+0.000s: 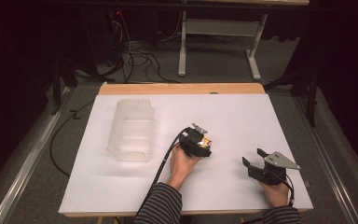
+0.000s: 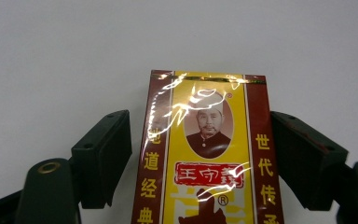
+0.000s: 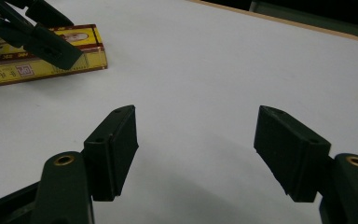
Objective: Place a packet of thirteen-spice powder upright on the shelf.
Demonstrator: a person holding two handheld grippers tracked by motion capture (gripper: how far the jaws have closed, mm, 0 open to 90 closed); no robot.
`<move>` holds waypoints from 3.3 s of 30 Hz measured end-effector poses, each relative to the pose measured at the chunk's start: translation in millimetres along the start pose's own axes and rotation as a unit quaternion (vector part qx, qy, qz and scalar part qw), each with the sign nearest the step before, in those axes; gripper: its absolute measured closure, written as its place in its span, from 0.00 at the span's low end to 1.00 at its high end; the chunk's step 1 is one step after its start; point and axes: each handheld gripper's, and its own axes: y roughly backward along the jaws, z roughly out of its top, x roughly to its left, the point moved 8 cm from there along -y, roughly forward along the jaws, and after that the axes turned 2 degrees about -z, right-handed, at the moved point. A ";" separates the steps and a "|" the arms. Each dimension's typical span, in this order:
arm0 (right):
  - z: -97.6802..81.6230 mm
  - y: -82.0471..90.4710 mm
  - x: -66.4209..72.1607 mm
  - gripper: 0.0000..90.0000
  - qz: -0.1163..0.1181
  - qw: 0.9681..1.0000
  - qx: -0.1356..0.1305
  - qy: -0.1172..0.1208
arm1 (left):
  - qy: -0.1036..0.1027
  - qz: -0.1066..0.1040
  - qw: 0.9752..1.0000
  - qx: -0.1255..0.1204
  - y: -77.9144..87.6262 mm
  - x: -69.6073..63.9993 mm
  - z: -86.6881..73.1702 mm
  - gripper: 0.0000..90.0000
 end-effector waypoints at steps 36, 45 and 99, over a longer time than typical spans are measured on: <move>-0.1 0.0 0.5 0.34 -0.001 1.000 0.000 0.001 | -0.027 -0.005 0.999 -0.041 31.8 -7.7 8.2 0.36; 0.0 0.2 0.7 0.34 0.000 1.000 -0.001 0.001 | -0.024 -0.004 0.998 -0.060 45.9 -6.4 10.2 0.36; 0.5 1.0 0.7 0.34 0.001 1.000 -0.006 0.002 | 0.002 0.049 0.991 -0.125 113.5 38.9 1.1 0.36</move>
